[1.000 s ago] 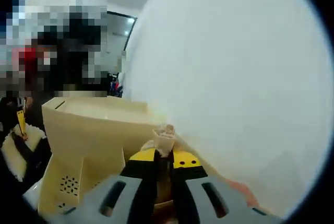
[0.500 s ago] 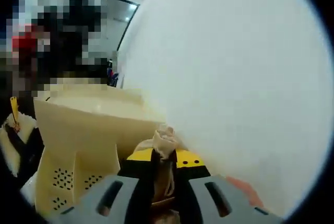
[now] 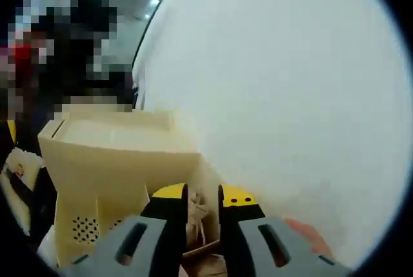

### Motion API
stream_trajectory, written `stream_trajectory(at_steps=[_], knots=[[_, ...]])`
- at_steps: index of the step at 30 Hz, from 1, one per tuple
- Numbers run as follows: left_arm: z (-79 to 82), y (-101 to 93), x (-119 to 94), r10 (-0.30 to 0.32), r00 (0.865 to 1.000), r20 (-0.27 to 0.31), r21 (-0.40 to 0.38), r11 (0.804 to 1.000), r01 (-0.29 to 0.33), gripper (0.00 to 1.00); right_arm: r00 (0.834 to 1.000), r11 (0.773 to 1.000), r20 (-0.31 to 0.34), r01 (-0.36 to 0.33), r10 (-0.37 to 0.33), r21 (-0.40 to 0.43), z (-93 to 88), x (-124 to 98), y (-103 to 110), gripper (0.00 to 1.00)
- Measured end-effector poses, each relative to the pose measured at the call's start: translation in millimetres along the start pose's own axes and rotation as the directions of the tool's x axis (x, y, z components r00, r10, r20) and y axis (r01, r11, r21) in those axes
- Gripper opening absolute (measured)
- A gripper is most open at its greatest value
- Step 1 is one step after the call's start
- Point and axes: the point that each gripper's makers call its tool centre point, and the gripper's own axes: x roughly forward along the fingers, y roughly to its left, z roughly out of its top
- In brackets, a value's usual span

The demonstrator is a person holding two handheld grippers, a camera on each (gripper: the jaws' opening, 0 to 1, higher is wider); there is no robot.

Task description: Open the drawer, pick up the cosmetic bottles from the table one by one, place them into the drawer, release the gripper, close the drawer, and move the gripper away

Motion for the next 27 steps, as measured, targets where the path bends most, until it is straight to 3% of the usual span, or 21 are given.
stream_trajectory(at_steps=[3,5,12,15,23,27], knots=[[0.5,2.7,-8.1,0.015,1.000,0.006,-0.002,1.000,-0.015,0.66,1.000,1.000,-0.001,0.002,-0.002,0.016,4.0,-4.5,-3.0,0.16],[1.2,6.1,-12.4,0.025,1.000,0.013,-0.003,1.000,-0.025,0.66,1.000,0.997,0.016,-0.020,0.019,0.074,8.6,-9.4,0.7,0.21],[9.1,13.8,-24.1,0.072,0.997,0.026,-0.011,0.997,-0.072,0.66,1.000,0.997,0.011,0.005,-0.006,0.073,20.9,-39.9,-10.0,0.21],[14.2,10.7,-25.8,0.076,0.996,0.036,-0.011,0.997,-0.076,0.66,0.999,0.993,0.035,0.002,-0.006,0.115,28.6,-57.7,1.6,0.22],[22.9,-6.6,-34.4,0.083,0.996,0.040,0.035,0.996,-0.084,0.66,0.999,0.993,0.026,0.015,-0.018,0.114,38.4,-93.5,21.6,0.24],[22.8,-5.6,-39.1,0.097,0.995,0.032,0.038,0.994,-0.098,0.66,1.000,0.993,0.027,0.010,-0.013,0.120,44.8,-109.2,34.0,0.26]])
